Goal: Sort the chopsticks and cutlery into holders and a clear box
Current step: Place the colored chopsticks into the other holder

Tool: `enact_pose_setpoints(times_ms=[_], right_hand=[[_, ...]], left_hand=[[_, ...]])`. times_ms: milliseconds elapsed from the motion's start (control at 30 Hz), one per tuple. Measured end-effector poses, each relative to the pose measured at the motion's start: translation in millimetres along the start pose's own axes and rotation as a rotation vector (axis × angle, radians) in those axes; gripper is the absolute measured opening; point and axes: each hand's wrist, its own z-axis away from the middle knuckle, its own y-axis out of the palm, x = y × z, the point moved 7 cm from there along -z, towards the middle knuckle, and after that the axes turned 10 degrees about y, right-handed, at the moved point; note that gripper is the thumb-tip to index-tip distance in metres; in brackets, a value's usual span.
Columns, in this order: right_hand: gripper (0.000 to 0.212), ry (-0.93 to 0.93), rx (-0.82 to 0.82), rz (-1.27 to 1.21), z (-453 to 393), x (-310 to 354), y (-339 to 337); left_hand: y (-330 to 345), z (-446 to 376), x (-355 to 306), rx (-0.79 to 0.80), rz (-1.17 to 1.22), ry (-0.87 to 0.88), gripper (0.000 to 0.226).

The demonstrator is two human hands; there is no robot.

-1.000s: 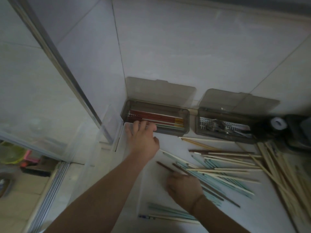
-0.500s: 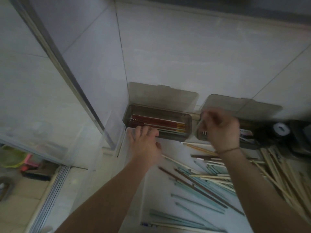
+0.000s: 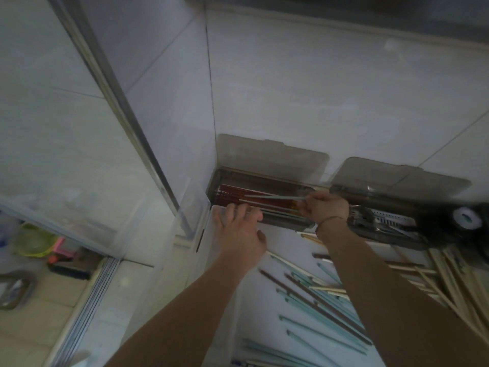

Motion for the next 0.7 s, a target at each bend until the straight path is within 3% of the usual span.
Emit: enact_pose_setpoints(times_ms=[100,233,367,467,567,700], right_hand=[[0.014,-0.033,0.009,0.182,0.8,5.4,3.7],[0.008,-0.179,-0.098,0.376,10.6,22.8,-9.3],[0.009,-0.465,-0.167,0.613,28.7,33.6,-16.0],[0.005,-0.761,-0.036,0.813,61.6,6.1,-6.6],[0.017,-1.022,0.055,1.154,94.6,-46.4,4.7],[0.016,-1.064,0.156,1.495,99.2,-106.6,2.8]], left_hand=[[-1.2,-0.1,-0.7,-0.002,-0.003,0.009,0.031],[-1.0,0.3,-0.5,-0.014,-0.006,0.011,0.031],[0.9,1.3,1.2,-0.052,-0.008,0.018,0.031],[3.3,1.3,1.9,-0.075,-0.004,0.010,0.031],[5.3,-0.7,2.0,-0.068,-0.038,0.002,0.031],[6.6,-0.1,2.9,-0.068,-0.055,0.019,0.030]])
